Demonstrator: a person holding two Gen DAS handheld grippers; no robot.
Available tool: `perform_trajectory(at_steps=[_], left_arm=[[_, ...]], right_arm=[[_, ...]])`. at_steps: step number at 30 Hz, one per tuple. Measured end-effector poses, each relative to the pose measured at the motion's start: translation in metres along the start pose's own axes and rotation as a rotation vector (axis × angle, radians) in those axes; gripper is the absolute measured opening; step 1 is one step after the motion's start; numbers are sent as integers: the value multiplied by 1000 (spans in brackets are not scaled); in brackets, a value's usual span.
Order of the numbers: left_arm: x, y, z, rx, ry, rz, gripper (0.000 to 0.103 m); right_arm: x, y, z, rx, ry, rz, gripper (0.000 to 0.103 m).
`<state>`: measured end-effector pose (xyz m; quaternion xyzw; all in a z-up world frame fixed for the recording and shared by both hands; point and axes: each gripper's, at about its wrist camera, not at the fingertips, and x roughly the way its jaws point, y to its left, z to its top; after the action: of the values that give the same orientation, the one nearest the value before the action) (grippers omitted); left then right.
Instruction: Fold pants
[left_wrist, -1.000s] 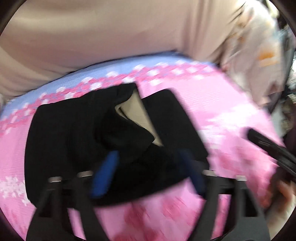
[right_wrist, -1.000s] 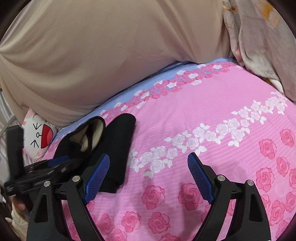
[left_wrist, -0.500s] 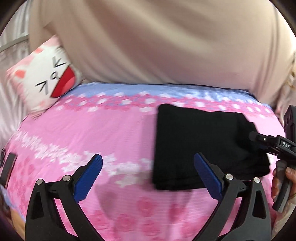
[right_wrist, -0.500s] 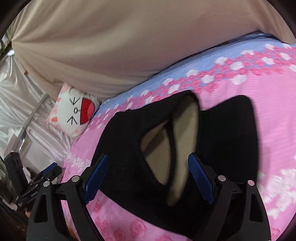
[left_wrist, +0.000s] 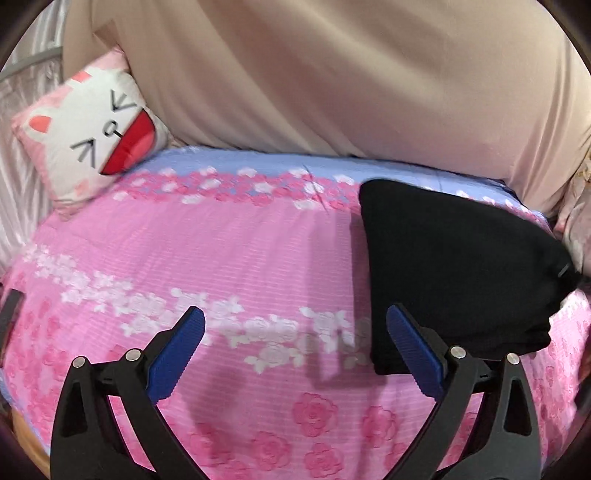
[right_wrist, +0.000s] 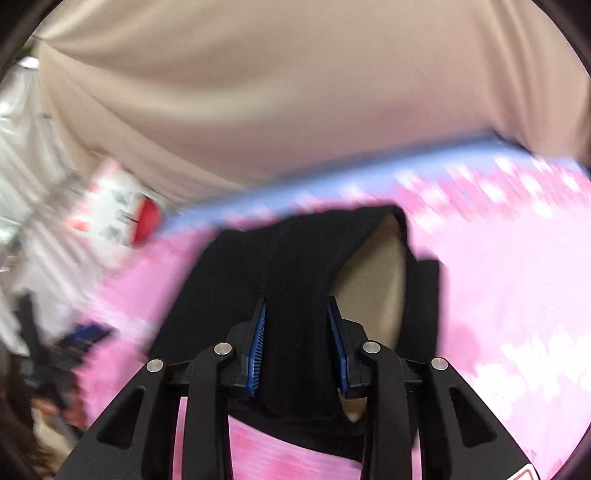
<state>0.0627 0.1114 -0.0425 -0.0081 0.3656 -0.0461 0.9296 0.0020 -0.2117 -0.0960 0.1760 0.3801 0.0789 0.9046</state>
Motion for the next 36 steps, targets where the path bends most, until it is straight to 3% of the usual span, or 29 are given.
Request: perform_trajectory(at_steps=[1, 3, 4, 5, 6, 9, 13, 14, 15, 16, 17, 19, 20, 21, 22, 23, 25, 26, 27, 30, 33, 34, 35, 36], left_arm=[[7, -6, 0, -3, 24, -20, 97], [13, -13, 1, -2, 52, -41, 97], [14, -16, 2, -8, 61, -56, 97], [16, -16, 3, -20, 70, -79, 97], [18, -17, 4, -36, 83, -111, 97], [31, -17, 7, -86, 119, -182, 97], [72, -29, 7, -154, 231, -281, 96], [82, -32, 6, -171, 260, -303, 94], [90, -35, 4, -187, 286, -323, 88], [100, -39, 3, -189, 314, -372, 66], [104, -42, 4, -199, 330, -399, 56], [97, -41, 9, -217, 320, -415, 54], [93, -42, 10, -213, 309, -418, 59], [92, -42, 10, -208, 306, -410, 64], [93, -41, 8, -206, 294, -379, 80], [94, -39, 6, -208, 288, -351, 89], [95, -31, 0, -243, 303, -356, 92], [95, -28, -3, -272, 310, -382, 95], [94, -26, -5, -294, 300, -405, 97], [93, -26, -5, -308, 262, -394, 98], [95, -39, -2, -258, 224, -337, 98], [97, -42, 0, -241, 217, -326, 98], [98, -45, 1, -225, 214, -313, 86], [99, -47, 3, -217, 212, -316, 68]], right_arm=[[9, -12, -9, 45, 24, 28, 34], [-7, -20, -13, 108, -32, 87, 38], [-17, -21, -12, 114, -57, 97, 44], [-28, -21, -11, 108, -101, 99, 59], [-34, -21, -11, 102, -120, 101, 67], [-31, -27, -6, 106, -89, 143, 67], [0, -35, -5, 114, -26, 140, 67], [7, -34, -7, 108, -22, 142, 54], [9, -34, -7, 104, -9, 145, 23], [6, -33, -6, 111, -19, 154, 22], [-3, -30, -5, 107, -45, 178, 16], [-18, -20, -2, 57, -78, 168, 15], [-19, -17, -4, 24, -72, 136, 17], [-14, -19, -7, 13, -47, 91, 30], [-10, -26, -10, 29, -21, 46, 42], [-11, -36, -16, 84, -18, 54, 50], [-27, -50, -24, 165, -65, 114, 60], [-37, -57, -29, 216, -90, 88, 81], [-40, -60, -32, 241, -99, 67, 95], [-25, -71, -40, 305, -18, 140, 95], [-12, -63, -38, 285, -38, 184, 90], [-4, -58, -36, 278, -32, 202, 81], [0, -55, -34, 265, -32, 176, 59], [3, -49, -31, 235, -27, 177, 49]])
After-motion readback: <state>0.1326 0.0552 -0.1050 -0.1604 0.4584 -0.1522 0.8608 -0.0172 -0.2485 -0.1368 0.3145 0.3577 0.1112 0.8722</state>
